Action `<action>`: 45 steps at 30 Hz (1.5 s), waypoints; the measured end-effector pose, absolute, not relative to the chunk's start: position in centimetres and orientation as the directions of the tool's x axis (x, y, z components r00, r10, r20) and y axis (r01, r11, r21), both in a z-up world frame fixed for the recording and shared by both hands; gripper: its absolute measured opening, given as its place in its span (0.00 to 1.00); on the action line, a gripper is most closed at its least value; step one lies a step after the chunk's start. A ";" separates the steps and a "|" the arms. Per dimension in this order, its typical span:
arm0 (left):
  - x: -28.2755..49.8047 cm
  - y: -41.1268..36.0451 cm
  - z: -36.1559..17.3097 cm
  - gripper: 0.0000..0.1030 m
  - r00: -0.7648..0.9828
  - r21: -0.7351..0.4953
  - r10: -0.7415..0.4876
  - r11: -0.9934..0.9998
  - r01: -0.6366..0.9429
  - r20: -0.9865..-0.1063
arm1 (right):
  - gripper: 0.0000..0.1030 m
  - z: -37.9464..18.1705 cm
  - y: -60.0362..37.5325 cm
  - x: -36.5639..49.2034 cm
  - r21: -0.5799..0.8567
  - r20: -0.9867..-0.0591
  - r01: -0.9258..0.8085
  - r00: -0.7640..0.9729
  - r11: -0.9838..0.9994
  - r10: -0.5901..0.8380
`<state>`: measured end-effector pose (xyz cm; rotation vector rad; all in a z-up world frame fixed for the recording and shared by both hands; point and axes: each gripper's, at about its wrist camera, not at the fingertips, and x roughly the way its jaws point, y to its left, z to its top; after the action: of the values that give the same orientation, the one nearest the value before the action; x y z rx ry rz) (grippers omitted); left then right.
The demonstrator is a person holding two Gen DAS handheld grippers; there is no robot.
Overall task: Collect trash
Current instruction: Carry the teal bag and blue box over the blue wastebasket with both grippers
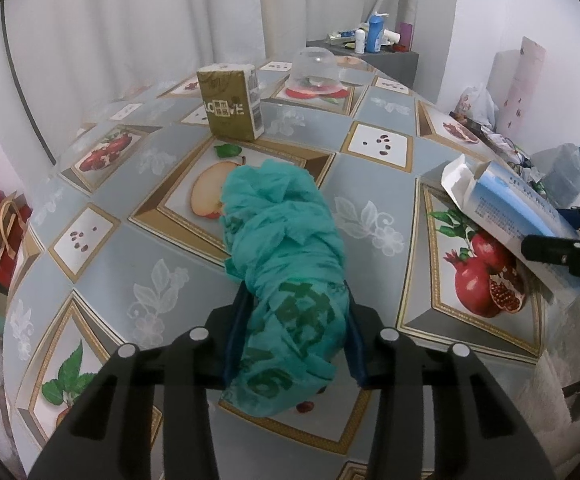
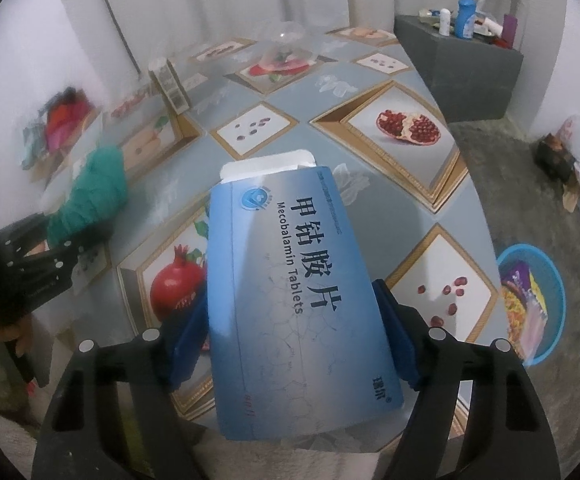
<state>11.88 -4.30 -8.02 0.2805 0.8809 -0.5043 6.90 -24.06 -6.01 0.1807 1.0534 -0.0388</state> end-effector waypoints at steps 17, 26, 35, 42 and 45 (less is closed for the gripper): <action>10.2 -11.8 1.0 0.39 0.494 0.001 -0.545 0.670 0.742 -0.677 | 0.69 1.6 -35.5 -2.5 0.231 -0.702 0.443 0.693 0.867 -0.167; 8.4 -26.0 3.3 0.39 0.203 -0.073 -0.676 0.356 0.932 -0.709 | 0.68 -0.1 -46.5 -13.3 0.338 -0.692 0.726 0.623 0.599 -0.365; 9.1 -43.5 -1.8 0.39 -0.054 -0.196 -0.540 0.210 0.958 -0.840 | 0.68 -7.9 -53.2 -13.1 0.385 -0.760 0.796 0.561 0.468 -0.329; 9.5 -54.6 -9.1 0.39 -0.092 -0.172 -0.373 0.189 0.967 -0.923 | 0.68 -12.8 -59.9 -11.3 0.464 -0.772 0.803 0.573 0.374 -0.274; 9.4 -58.4 -12.2 0.41 -0.063 -0.130 -0.335 0.182 0.975 -0.940 | 0.69 -14.9 -63.5 -10.3 0.557 -0.740 0.772 0.629 0.307 -0.239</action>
<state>9.41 -58.39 -12.24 0.7688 1.1181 -1.2685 -10.30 -63.55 -14.91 1.0583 0.5966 -0.7229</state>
